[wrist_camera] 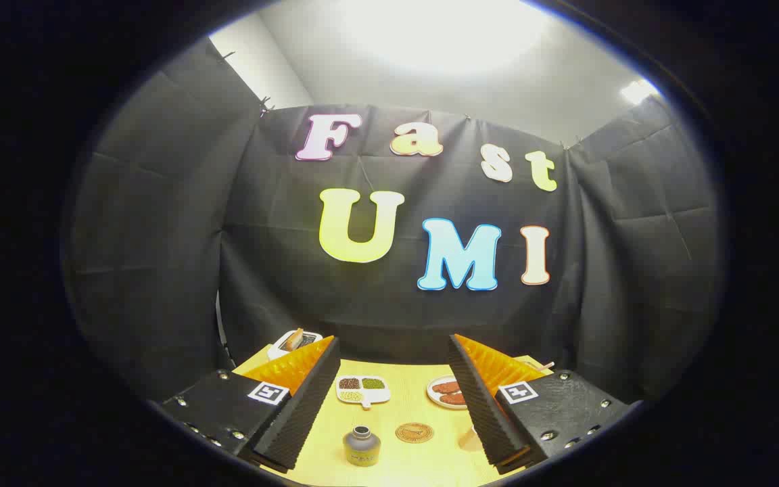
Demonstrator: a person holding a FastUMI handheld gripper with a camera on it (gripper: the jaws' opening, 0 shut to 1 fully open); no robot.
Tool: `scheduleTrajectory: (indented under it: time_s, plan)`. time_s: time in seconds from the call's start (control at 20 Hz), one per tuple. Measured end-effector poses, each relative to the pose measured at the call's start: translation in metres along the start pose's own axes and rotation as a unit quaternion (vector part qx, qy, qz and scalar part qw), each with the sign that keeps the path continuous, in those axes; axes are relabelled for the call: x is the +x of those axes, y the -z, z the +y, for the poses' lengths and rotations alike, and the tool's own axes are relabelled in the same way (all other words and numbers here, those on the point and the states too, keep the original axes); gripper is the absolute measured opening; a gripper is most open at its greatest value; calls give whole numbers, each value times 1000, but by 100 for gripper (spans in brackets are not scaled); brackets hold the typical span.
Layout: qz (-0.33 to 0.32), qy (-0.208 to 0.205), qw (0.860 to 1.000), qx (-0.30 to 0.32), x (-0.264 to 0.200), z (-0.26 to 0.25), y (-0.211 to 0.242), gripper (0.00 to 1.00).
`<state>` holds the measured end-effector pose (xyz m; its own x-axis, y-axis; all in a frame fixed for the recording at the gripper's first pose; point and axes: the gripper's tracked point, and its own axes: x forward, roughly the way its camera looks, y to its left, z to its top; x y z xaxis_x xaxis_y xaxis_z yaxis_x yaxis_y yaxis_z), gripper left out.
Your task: Take the bottle from table, then pour the juice into the cup, finally place the bottle on the coaster
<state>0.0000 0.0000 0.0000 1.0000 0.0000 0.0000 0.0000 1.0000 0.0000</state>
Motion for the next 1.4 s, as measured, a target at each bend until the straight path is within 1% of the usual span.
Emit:
scheduleTrajectory:
  time_s: [0.25,0.45,0.95,1.15,1.4]
  plan:
    - [-18,-3,1000,-22,-1,1,-3,97]
    - [-8,4,999,-37,-4,1,6,97]
    - [3,9,1000,-21,-2,-3,17,98]
    - [-4,7,1000,-6,1,0,31,98]
    - [-7,-5,1000,25,12,11,63,97]
